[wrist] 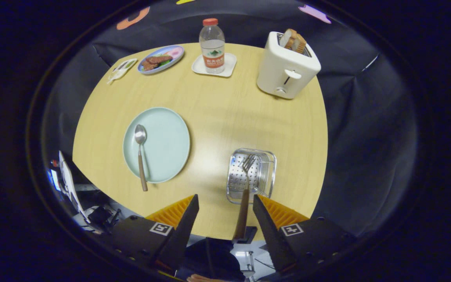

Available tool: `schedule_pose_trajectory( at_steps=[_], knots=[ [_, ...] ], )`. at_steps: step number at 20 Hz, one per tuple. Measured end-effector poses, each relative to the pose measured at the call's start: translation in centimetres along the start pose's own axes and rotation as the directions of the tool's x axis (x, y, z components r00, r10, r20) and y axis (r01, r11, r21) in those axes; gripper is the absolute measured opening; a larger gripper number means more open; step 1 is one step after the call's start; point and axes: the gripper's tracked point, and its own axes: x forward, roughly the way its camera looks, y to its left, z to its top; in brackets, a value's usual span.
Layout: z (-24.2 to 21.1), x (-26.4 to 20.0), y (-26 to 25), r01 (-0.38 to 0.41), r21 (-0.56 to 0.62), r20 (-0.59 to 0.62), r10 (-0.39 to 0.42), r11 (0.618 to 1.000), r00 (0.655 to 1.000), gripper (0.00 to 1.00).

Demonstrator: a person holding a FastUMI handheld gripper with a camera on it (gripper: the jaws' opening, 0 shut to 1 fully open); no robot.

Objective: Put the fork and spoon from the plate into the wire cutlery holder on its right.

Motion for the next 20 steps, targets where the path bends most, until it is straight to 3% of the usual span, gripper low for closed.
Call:
schedule_pose_trajectory(
  at_steps=[8, 11, 16, 20],
  knots=[
    [1.1, -0.1, 9.2, -0.085, -0.043, 0.08, 0.088, 0.995, 0.993, 0.9],
    [1.6, 1.6, 12.2, -0.08, -0.061, 0.093, 0.085, 0.995, 0.992, 0.9],
    [2.1, 5.5, 17.6, -0.141, -0.054, 0.105, 0.146, 0.989, 0.984, 0.9],
    [2.6, 8.4, 20.5, -0.172, -0.059, 0.113, 0.178, 0.983, 0.978, 0.79]
  ],
)
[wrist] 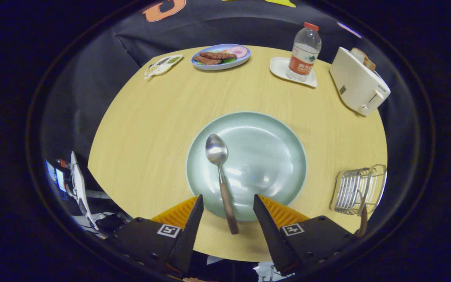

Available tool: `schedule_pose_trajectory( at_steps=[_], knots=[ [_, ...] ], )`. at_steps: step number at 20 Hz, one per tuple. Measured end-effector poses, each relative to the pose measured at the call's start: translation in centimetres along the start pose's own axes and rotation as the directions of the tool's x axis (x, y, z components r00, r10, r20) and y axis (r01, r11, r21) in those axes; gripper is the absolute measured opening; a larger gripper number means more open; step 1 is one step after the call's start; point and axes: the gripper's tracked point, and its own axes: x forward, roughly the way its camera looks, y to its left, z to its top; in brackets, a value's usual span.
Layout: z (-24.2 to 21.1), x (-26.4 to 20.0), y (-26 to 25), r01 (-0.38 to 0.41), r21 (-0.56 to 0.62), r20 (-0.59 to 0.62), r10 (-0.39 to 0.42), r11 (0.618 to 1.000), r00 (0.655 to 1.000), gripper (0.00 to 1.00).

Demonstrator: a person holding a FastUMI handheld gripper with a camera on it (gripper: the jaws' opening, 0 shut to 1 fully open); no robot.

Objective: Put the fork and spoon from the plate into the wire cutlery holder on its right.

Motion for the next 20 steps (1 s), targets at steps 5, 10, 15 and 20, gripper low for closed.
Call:
schedule_pose_trajectory(
  at_steps=[5, 10, 15, 20],
  knots=[
    [0.0, 2.9, 0.5, 0.051, -0.005, -0.007, -0.051, 0.999, 0.999, 0.67],
    [-0.7, 4.8, 0.2, 0.085, 0.08, -0.046, -0.081, 0.993, 0.996, 0.42],
    [-0.4, 4.5, 0.7, 0.079, 0.122, -0.056, -0.072, 0.989, 0.996, 0.26],
    [-0.3, 3.9, 1.6, 0.069, 0.126, -0.036, -0.065, 0.99, 0.997, 0.11]
  ],
)
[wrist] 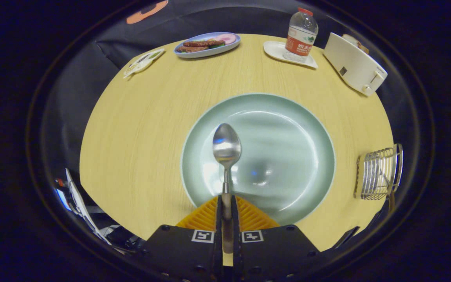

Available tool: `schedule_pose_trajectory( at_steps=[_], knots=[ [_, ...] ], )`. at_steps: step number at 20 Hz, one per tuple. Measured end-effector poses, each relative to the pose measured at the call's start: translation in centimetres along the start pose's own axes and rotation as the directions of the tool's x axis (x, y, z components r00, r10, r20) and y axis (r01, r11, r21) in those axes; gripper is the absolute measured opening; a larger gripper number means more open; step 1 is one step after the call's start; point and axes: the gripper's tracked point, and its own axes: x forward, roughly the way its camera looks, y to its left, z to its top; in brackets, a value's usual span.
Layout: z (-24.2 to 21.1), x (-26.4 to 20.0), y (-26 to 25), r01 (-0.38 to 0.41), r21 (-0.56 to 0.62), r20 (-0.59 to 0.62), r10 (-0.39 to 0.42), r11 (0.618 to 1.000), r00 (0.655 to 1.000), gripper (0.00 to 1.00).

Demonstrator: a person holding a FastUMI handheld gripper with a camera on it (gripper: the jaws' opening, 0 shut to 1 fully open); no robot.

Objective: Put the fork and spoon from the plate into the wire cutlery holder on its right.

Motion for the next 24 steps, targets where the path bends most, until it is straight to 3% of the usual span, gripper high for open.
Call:
schedule_pose_trajectory(
  at_steps=[2, 3, 24],
  knots=[
    [0.5, -0.6, -0.7, 0.012, -0.003, 0.011, -0.012, 1.0, 1.0, 0.11],
    [0.0, -1.2, -0.8, 0.013, 0.01, 0.003, -0.013, 1.0, 1.0, 0.01],
    [0.7, -11.8, -8.4, -0.112, -0.067, 0.124, 0.12, 0.991, 0.985, 0.01]
  ],
)
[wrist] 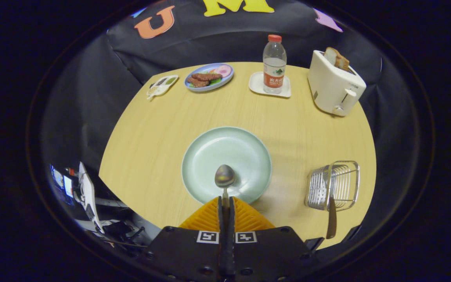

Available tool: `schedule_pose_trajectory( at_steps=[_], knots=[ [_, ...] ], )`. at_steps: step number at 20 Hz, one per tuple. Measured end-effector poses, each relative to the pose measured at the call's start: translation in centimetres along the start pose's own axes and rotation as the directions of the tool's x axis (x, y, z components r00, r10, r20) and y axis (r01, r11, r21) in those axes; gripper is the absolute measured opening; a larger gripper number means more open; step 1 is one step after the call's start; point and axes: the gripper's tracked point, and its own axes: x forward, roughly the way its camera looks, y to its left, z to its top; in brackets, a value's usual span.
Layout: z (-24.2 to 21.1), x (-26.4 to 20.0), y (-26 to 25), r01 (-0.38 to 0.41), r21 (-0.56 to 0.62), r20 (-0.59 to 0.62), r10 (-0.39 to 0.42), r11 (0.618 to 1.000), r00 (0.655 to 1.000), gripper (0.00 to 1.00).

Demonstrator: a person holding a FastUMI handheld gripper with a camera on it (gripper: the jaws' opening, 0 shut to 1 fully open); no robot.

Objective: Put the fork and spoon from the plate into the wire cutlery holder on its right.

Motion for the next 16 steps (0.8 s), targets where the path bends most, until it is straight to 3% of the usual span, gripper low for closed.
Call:
schedule_pose_trajectory(
  at_steps=[7, 16],
  knots=[
    [-0.7, -6.5, -5.1, -0.038, 0.019, 0.057, 0.037, 0.999, 0.998, 0.01],
    [-1.6, -11.3, -15.4, 0.031, 0.138, 0.114, -0.047, 0.99, 0.992, 0.0]
  ],
)
